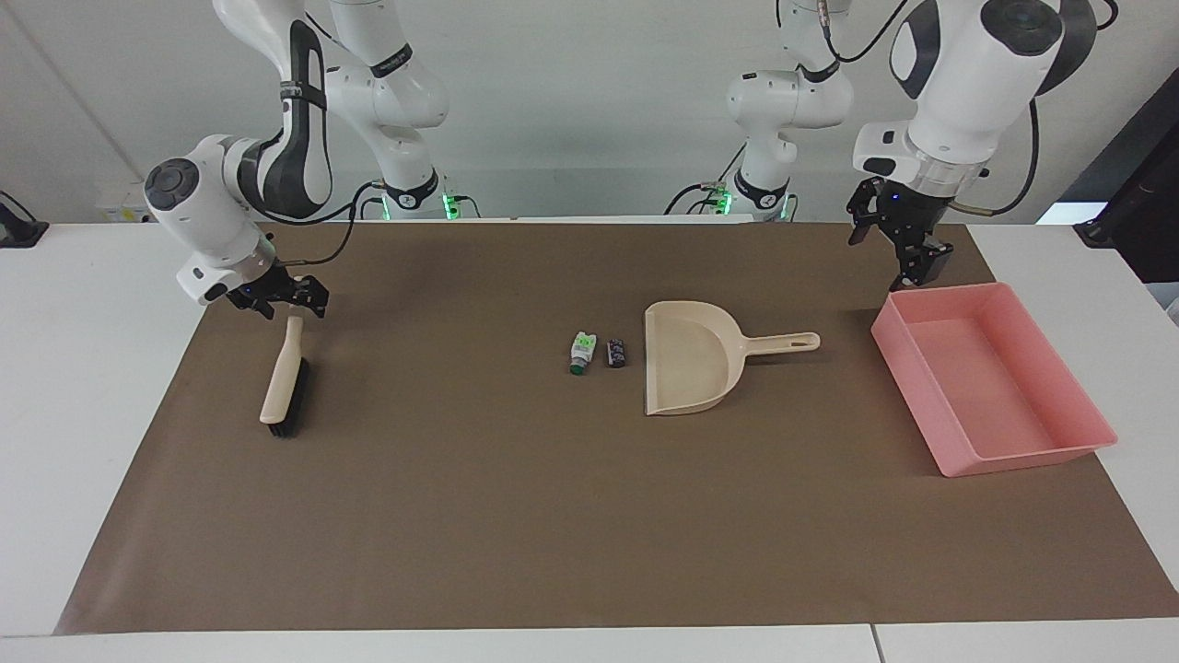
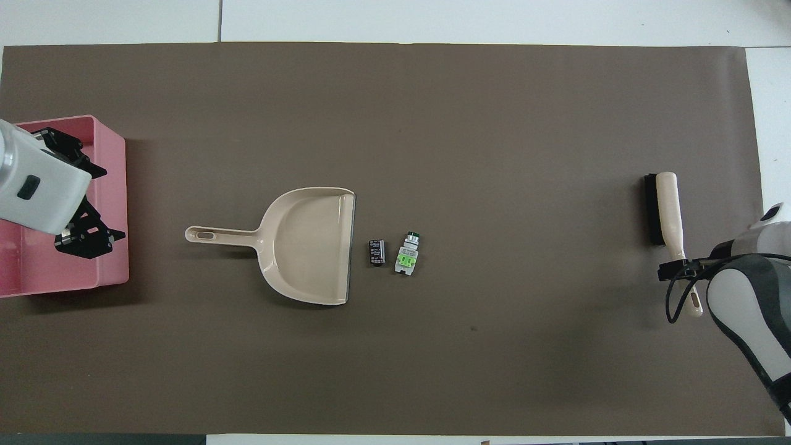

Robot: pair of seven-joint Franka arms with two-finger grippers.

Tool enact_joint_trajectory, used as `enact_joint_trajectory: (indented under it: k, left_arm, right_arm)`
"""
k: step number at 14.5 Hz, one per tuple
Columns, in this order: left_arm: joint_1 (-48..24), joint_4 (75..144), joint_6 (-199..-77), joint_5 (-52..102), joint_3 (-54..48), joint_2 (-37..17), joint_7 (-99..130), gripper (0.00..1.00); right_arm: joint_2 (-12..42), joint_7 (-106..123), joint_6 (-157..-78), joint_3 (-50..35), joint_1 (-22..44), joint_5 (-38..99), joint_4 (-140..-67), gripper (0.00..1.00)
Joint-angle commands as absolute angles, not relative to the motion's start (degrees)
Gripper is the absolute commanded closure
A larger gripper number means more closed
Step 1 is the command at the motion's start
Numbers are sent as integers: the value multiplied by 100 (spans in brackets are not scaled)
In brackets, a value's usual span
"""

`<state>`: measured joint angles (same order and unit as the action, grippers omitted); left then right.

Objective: Clean e-waste and dump in bin
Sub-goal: 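Reach the left gripper to the beige dustpan and grasp its rim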

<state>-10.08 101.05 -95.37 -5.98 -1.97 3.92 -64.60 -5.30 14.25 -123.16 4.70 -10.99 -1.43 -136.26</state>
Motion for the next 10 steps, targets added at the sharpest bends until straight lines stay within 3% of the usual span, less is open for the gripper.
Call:
enact_joint_trajectory:
  k: [1, 6, 10]
  left_arm:
    - [-1519, 10835, -10080, -1307, -149, 589, -6452, 3]
    - [-2214, 11565, -10773, -2240, -149, 344, -5619, 4]
    - [-2338, 11698, -10863, -2364, -149, -122, -5388, 5]
  right_arm:
    - [-633, 1556, -12454, 422, -1187, -53, -13781, 19]
    - [-633, 1573, -12463, 422, -1187, -53, -13790, 49]
    - [-642, 1599, -12393, 422, -1187, -53, -13790, 76]
